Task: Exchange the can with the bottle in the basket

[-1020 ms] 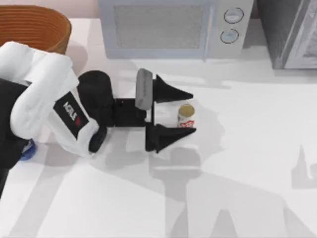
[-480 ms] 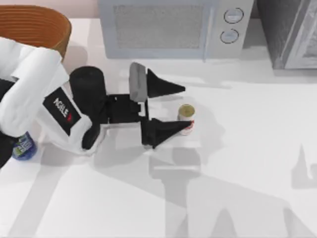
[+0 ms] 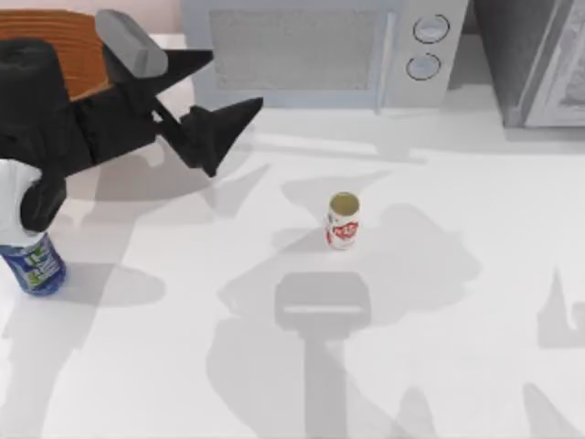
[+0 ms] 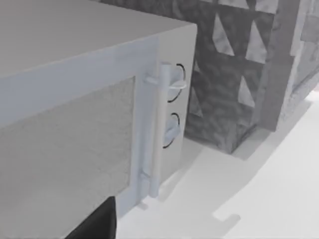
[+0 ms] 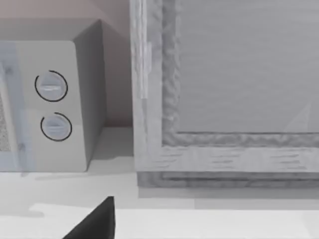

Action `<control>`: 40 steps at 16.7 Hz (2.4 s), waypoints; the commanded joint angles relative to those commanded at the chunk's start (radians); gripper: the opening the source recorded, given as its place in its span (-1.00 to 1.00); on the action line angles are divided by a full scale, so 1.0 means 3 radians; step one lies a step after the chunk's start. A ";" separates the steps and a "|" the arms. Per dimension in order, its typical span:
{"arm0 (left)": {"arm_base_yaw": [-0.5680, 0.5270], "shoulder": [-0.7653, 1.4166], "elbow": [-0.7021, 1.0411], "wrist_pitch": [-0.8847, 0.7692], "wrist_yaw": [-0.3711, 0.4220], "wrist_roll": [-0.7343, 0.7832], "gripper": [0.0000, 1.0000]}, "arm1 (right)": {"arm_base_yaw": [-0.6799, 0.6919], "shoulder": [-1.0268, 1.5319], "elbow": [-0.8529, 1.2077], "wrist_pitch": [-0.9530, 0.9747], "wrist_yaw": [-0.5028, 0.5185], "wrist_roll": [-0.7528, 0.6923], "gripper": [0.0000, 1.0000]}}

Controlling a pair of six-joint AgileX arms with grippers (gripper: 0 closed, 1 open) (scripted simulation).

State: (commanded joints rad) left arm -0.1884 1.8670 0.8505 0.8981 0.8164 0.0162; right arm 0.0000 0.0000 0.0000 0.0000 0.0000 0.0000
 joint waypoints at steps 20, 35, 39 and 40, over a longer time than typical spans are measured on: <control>0.0627 -0.6210 -0.2825 -0.2984 -0.2713 -0.0053 1.00 | 0.0000 0.0000 0.0000 0.0000 0.0000 0.0000 1.00; 0.0658 -0.4754 -0.2873 -0.1735 -0.2691 -0.0025 1.00 | 0.0000 0.0000 0.0000 0.0000 0.0000 0.0000 1.00; 0.0660 -0.3614 -0.2875 -0.0747 -0.2642 -0.0006 1.00 | 0.0000 0.0000 0.0000 0.0000 0.0000 0.0000 1.00; 0.0659 -0.3322 -0.2876 -0.0497 -0.2628 -0.0001 1.00 | 0.0000 0.0000 0.0000 0.0000 0.0000 0.0000 1.00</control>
State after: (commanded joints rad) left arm 0.0094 0.8705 -0.0122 0.7491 0.0279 0.0158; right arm 0.0000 0.0000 0.0000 0.0000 0.0000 0.0000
